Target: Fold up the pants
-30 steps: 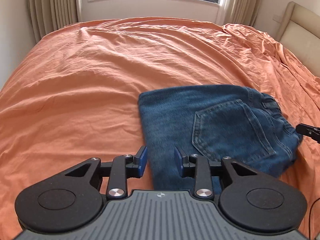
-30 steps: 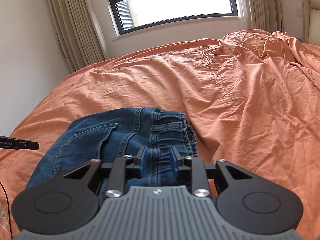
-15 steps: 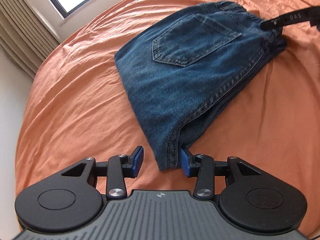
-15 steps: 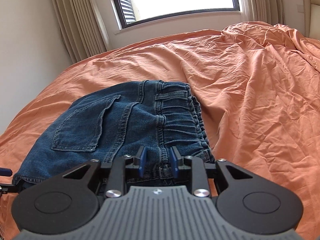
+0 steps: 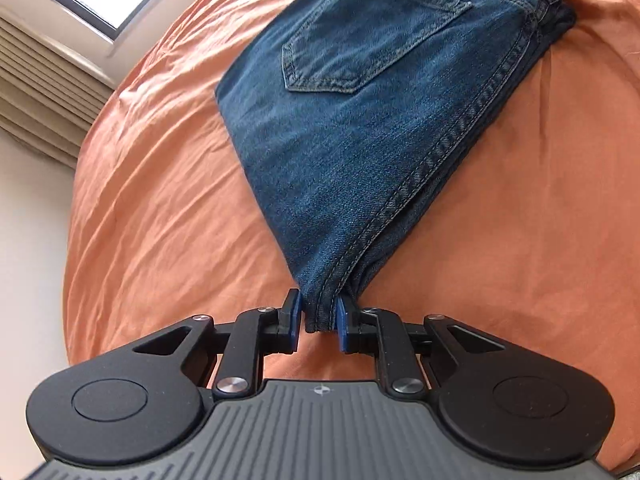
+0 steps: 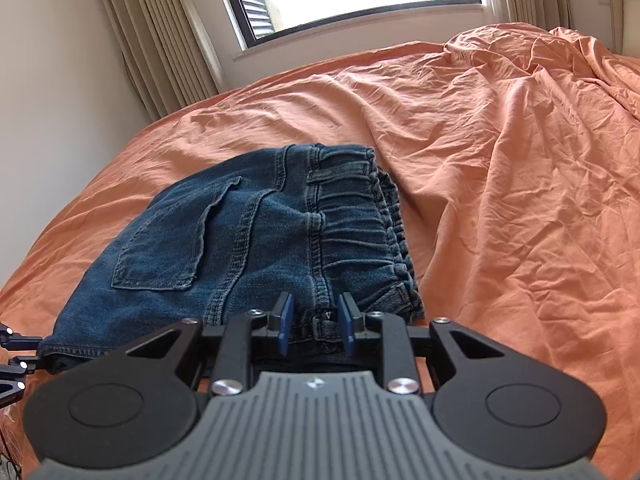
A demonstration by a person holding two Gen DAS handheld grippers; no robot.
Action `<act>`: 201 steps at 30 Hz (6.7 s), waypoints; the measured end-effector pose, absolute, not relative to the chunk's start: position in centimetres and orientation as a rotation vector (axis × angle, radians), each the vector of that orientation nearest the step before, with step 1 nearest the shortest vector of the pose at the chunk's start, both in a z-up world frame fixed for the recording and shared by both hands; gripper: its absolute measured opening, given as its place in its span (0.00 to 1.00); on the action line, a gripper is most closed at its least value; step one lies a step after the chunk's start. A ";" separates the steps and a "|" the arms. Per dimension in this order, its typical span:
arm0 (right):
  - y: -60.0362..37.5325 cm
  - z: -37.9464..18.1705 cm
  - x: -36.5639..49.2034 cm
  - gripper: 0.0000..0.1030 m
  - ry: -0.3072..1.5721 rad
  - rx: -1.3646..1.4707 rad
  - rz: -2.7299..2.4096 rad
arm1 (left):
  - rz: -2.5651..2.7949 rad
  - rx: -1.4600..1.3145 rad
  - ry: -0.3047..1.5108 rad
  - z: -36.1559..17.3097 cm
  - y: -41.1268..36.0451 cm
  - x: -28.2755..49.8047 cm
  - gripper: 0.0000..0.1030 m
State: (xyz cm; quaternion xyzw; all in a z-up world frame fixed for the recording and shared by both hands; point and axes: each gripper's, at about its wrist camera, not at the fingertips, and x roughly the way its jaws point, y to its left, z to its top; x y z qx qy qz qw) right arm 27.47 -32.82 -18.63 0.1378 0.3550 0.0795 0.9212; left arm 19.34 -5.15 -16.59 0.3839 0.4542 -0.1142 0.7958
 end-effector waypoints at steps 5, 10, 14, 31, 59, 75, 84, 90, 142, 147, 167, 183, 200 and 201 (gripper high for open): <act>-32.8 -20.4 28.2 0.20 0.773 0.283 0.174 | -0.233 0.731 1.052 -18.4 -4.1 20.5 0.17; -32.9 -20.6 28.3 0.20 0.775 0.285 0.178 | -0.209 0.730 1.053 -18.4 -4.6 20.4 0.17; -33.0 -20.1 28.2 0.20 0.770 0.282 0.178 | -0.212 0.734 1.034 -17.8 -4.8 20.0 0.17; -41.1 -19.9 25.3 0.67 0.764 0.998 0.191 | -0.293 -0.018 0.919 -9.9 2.5 23.0 0.50; -41.9 -23.8 32.1 0.74 0.926 1.010 0.279 | -0.348 -0.571 0.985 -17.2 8.2 32.1 0.58; -41.7 -24.4 32.7 0.26 0.796 1.014 0.360 | -0.392 -0.812 0.936 -20.2 8.0 33.1 0.14; -38.2 -15.7 32.9 0.18 0.758 0.765 0.345 | -0.358 -0.782 0.830 -15.8 7.6 31.2 0.07; -32.8 -10.0 32.8 0.17 0.752 0.630 0.404 | -0.374 -0.773 0.790 -12.5 11.2 30.0 0.07; -9.6 -20.1 30.3 0.56 1.012 0.681 0.426 | -0.140 -0.473 1.192 -13.5 36.5 21.9 0.49; -8.8 -16.3 28.2 0.57 0.977 0.414 0.386 | -0.048 -0.310 1.170 -10.4 34.6 20.8 0.43; -6.8 4.5 12.4 0.78 0.463 0.078 0.489 | 0.045 0.067 0.538 12.1 17.5 5.2 0.56; -4.6 3.0 6.3 0.79 0.424 0.034 0.447 | 0.182 0.136 0.535 11.7 15.9 0.5 0.77; -3.0 -4.4 6.1 0.79 0.463 -0.071 0.360 | 0.249 0.002 0.666 -2.5 12.8 1.1 0.77; -3.0 -4.5 6.1 0.79 0.465 -0.069 0.357 | 0.251 0.003 0.667 -2.6 12.8 1.1 0.77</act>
